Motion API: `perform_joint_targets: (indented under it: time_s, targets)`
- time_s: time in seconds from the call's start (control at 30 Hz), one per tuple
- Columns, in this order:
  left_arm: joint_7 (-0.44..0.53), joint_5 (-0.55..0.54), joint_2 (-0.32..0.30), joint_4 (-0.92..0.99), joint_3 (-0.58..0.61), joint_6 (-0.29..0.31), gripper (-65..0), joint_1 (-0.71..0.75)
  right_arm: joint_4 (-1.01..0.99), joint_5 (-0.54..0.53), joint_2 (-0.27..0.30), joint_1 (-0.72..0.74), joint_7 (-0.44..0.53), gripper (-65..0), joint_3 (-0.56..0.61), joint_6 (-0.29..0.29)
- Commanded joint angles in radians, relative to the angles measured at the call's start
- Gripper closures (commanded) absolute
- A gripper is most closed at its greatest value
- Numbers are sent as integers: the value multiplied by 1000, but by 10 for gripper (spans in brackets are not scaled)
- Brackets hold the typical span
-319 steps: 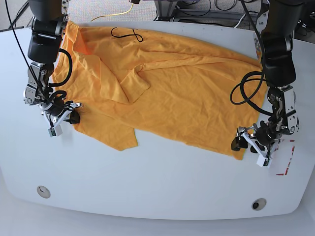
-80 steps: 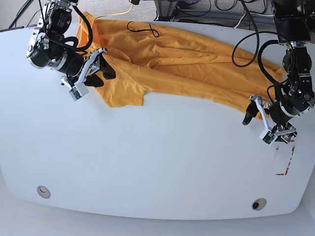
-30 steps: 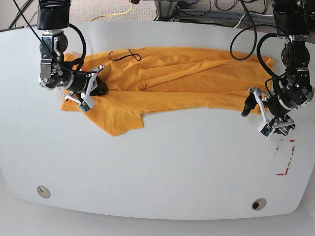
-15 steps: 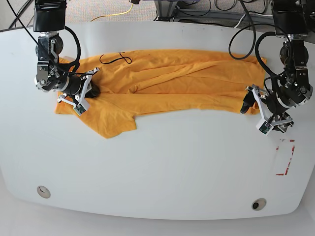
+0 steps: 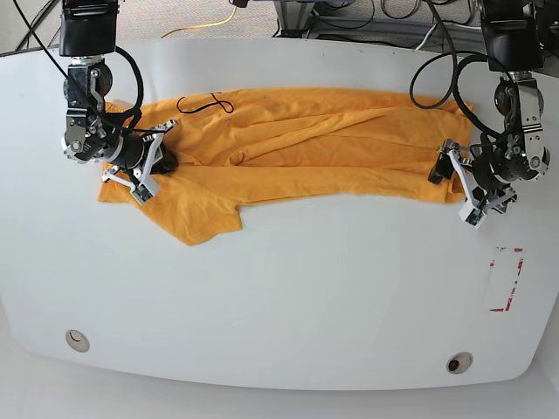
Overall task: Layout the t-shirt on the table in an organized manner, then fold the t-shirt properly
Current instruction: 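Lower both grippers onto the shirt's side edges and close them, then hold the shirt edges with both grippers, keeping the shirt taut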
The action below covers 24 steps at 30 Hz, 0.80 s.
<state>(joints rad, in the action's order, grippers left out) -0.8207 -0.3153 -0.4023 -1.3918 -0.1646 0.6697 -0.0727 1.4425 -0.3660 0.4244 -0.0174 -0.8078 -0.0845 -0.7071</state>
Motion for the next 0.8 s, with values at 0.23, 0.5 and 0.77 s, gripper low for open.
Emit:
perform_joint_targets:
  time_s: [0.23, 0.5, 0.77]
  targets:
    - [65, -22, -2, 98, -16, -3, -525, -71, -1, 32, 12, 1, -38, -73, -4, 9]
    - [99, -18, -2, 148, -13, -3, -522, -77, -1, 28, 12, 1, -38, -73, -7, 9]
    - [107, -17, -4, 156, 26, 3, -269, -75, -1, 26, 12, 1, -38, -73, -8, 9]
